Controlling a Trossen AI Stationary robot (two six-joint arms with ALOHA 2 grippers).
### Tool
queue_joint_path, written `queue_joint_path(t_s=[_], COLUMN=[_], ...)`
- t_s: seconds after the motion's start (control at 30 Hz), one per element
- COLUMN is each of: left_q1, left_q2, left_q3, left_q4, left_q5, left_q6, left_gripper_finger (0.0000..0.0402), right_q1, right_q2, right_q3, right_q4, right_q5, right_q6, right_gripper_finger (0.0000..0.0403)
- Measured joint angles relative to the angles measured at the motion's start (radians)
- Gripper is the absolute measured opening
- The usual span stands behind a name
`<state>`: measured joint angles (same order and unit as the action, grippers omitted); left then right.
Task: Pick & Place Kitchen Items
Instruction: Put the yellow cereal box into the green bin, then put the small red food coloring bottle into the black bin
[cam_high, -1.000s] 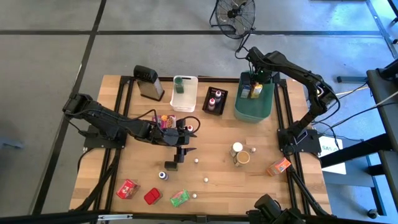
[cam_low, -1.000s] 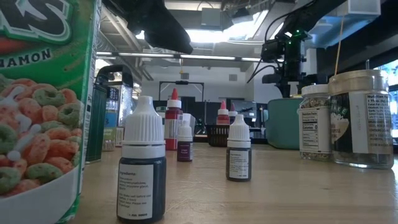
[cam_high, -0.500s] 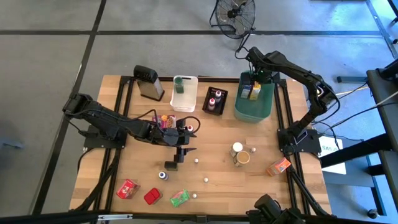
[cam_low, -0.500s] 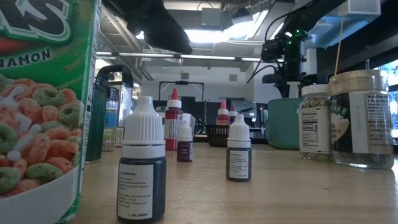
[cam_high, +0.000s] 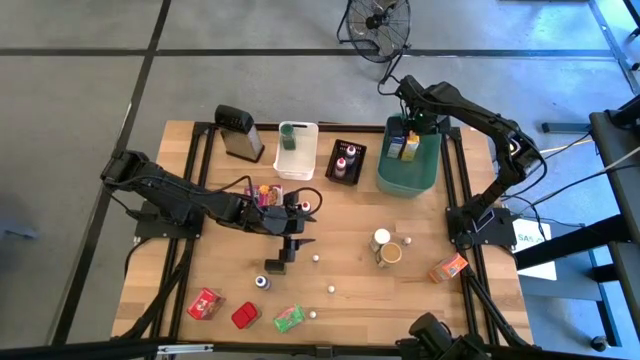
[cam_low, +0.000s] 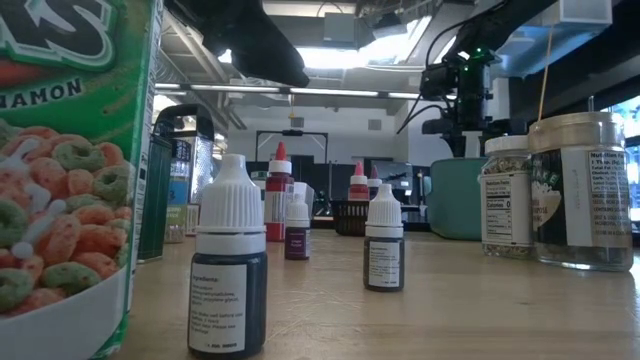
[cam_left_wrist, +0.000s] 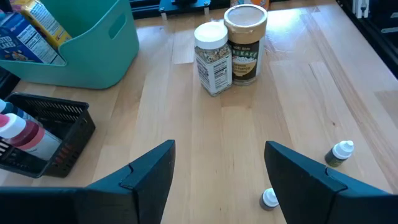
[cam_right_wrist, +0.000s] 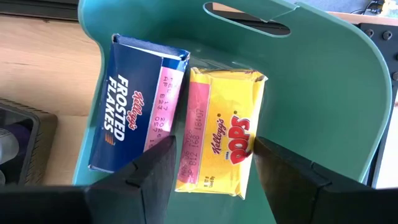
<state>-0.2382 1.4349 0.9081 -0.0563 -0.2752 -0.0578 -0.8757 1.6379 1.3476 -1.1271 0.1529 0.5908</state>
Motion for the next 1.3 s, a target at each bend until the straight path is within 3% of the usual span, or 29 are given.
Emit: queue_joint_path(t_s=[0.63,1.07,1.3], left_q1=[0.000,0.000,0.000], left_q2=[0.000,0.000,0.000], left_q3=[0.000,0.000,0.000], left_q4=[-0.002,-0.013,-0.058], left_q5=[0.001,0.001,0.007], left_q6=[-0.026,-0.026,-0.069], left_gripper_finger=[0.0242,0.0243,0.0244], right_q1=[0.000,0.010,0.090], right_q2=[-0.001,-0.004,-0.054], right_q3=[0.012,0.157,0.290], right_q4=[-0.031,-0.210,-0.348], right_q5=[-0.044,-0.021,0.061], right_q6=[-0.030,-0.027,-0.043], right_gripper_finger=[0.0218,0.0218,0.0218])
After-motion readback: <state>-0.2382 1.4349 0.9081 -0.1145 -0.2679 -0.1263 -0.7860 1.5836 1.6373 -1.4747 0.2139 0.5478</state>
